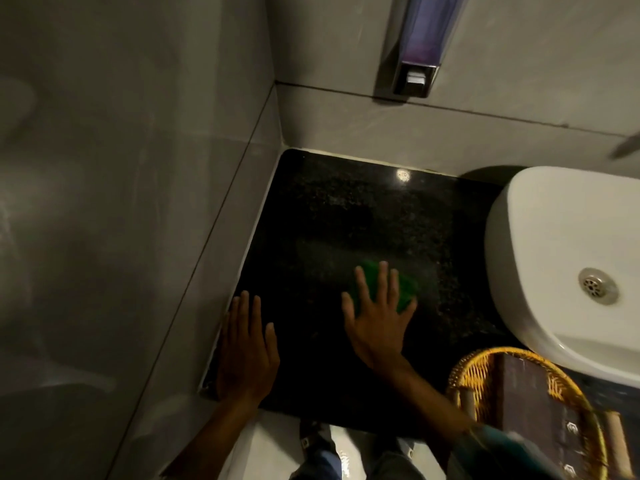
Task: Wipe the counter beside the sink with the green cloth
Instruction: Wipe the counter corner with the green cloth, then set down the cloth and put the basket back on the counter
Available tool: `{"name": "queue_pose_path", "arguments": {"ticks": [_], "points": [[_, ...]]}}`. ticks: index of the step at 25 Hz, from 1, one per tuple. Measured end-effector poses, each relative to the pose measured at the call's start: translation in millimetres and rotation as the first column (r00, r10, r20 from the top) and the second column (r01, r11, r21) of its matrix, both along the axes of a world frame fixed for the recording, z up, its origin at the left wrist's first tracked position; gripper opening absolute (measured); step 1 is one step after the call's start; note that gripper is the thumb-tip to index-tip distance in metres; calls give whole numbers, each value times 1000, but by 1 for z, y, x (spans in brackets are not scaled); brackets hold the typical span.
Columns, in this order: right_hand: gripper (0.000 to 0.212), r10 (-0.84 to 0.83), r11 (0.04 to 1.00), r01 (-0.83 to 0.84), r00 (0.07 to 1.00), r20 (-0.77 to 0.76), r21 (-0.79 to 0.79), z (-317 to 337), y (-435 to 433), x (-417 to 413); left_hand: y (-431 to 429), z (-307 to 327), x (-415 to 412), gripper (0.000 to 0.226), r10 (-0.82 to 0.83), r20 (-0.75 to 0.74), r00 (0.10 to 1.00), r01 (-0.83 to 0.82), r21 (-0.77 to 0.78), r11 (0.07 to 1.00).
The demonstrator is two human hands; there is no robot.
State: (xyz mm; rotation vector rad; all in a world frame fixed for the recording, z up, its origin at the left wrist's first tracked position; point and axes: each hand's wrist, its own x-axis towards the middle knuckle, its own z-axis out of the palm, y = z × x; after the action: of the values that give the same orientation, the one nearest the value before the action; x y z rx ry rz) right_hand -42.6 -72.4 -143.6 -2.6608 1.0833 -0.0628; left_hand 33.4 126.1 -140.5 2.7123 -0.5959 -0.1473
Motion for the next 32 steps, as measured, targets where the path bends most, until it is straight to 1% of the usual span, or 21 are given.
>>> {"name": "queue_pose_path", "arguments": {"ticks": [2,3,4,7,10,13,15,17,18,19,20,21,22,23,24,25,26,27,29,30,32], "points": [[57,248,969,-249,968,-27,-7,2,-5,32,0,1,1,57,-3,10,1000,3,-2,1000],[57,312,950,-312,950,-37,-5,4,-19,54,1,2,2,57,-6,21,1000,6,-6,1000],[56,324,946,-324,945,-36,8,6,-37,75,1,2,2,56,-11,27,1000,11,-12,1000],[60,249,964,-242,967,-59,112,16,-91,115,4,1,2,57,-23,27,999,23,-28,999],[67,286,943,-263,953,-97,202,32,-102,112,7,1,2,57,-21,11,1000,22,-26,999],[67,257,942,-263,965,53,210,59,-81,74,3,8,0,59,-42,-20,999,41,-35,999],[61,192,943,-227,968,159,243,84,-75,20,1,12,0,56,-30,-53,998,27,-57,998],[41,22,954,-96,967,254,284,110,-78,-57,-5,18,1,51,23,-107,994,-32,-79,996],[27,-72,967,4,963,259,253,120,-85,-102,-13,25,-3,50,34,-106,994,-45,-99,994],[15,-160,972,117,965,210,204,131,-91,-148,-24,32,-12,48,3,-77,997,-14,-146,989],[10,-252,957,229,960,120,178,140,-96,-189,-39,40,-26,43,-62,-72,995,44,-223,974],[16,-340,925,335,941,-6,179,147,-98,-222,-55,51,-44,38,-150,-139,979,101,-308,946],[20,-407,886,425,904,-126,184,152,-99,-249,-72,63,-68,34,-261,-256,931,154,-373,915],[18,-446,850,481,874,-194,214,153,-98,-266,-88,72,-92,30,-365,-385,848,203,-401,893],[17,-470,818,513,857,-210,261,151,-97,-277,-102,78,-114,28,-445,-502,741,247,-412,877],[25,-498,782,535,845,-198,319,148,-96,-281,-114,81,-133,30,-495,-591,637,277,-423,863],[35,-523,756,543,837,-161,365,142,-95,-284,-123,82,-147,34,-515,-650,559,283,-435,855],[40,-550,735,550,826,-127,397,139,-93,-285,-127,83,-155,39,-522,-676,520,280,-442,852],[34,-602,694,564,795,-69,447,135,-91,-281,-127,82,-153,48,-502,-690,521,235,-450,862],[31,-609,689,555,792,-42,466,134,-89,-275,-125,82,-145,50,-484,-681,549,204,-452,868],[30,-583,698,500,812,1,512,134,-82,-253,-115,85,-121,52,-434,-629,645,163,-442,882]]}}
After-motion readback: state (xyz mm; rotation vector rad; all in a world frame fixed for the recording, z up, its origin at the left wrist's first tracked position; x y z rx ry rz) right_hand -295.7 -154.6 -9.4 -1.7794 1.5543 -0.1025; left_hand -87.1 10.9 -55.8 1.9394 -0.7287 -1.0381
